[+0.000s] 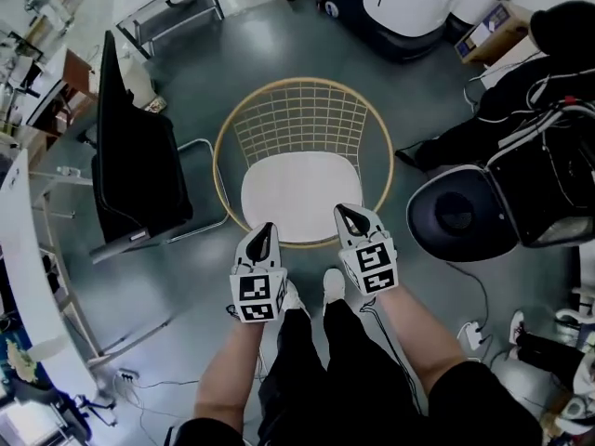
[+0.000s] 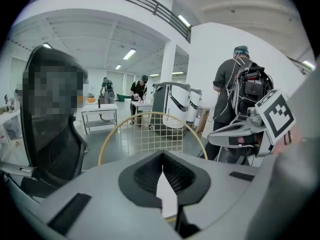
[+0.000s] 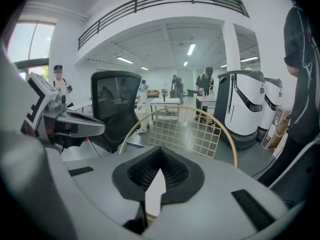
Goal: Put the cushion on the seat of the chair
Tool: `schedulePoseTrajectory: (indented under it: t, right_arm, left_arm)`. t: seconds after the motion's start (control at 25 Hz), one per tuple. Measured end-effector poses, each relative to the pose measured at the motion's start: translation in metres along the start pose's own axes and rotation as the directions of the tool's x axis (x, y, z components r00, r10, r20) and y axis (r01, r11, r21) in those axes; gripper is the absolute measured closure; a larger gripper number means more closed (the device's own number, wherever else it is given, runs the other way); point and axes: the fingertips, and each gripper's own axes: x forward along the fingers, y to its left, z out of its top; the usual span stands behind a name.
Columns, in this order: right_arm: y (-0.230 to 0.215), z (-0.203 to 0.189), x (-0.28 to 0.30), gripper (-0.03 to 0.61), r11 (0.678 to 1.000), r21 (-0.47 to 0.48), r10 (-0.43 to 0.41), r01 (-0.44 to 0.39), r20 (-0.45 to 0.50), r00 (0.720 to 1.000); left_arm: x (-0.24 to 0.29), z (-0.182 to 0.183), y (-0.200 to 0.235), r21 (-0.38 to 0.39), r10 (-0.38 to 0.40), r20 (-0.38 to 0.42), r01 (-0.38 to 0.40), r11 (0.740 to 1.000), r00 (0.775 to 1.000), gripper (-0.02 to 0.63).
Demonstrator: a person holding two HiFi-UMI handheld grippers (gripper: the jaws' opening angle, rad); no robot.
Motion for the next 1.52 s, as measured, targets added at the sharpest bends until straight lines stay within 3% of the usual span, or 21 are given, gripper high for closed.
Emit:
schedulePoseTrajectory:
  t: [0.56, 1.12, 1.52]
  right_arm:
    - [0.034, 0.097, -0.137, 0.566, 0.984, -0.090, 0.167, -0.157, 0.124, 0.978]
    - [0.089, 0.090, -0.210, 0.566, 0.992, -0.058, 0.117, -0.109, 0.157, 0.981]
    - [0.146, 0.051, -0.249, 0.566, 0.999, -0.020, 0.045, -0.042, 0.156, 0.987]
  left_arm:
    - [-0.133, 0.111, -0.052, 0.010, 0.093, 0.147, -0.095, 0.995, 0.985, 0.597]
    - [-0.224, 0.090, -0.062, 0.028, 0.012, 0.170, -0.017, 0.999, 0.985, 0.597]
    - [-0.273, 0.042, -0.057, 0.047, -0.056, 0.157, 0.049, 0.998, 0.986, 0.597]
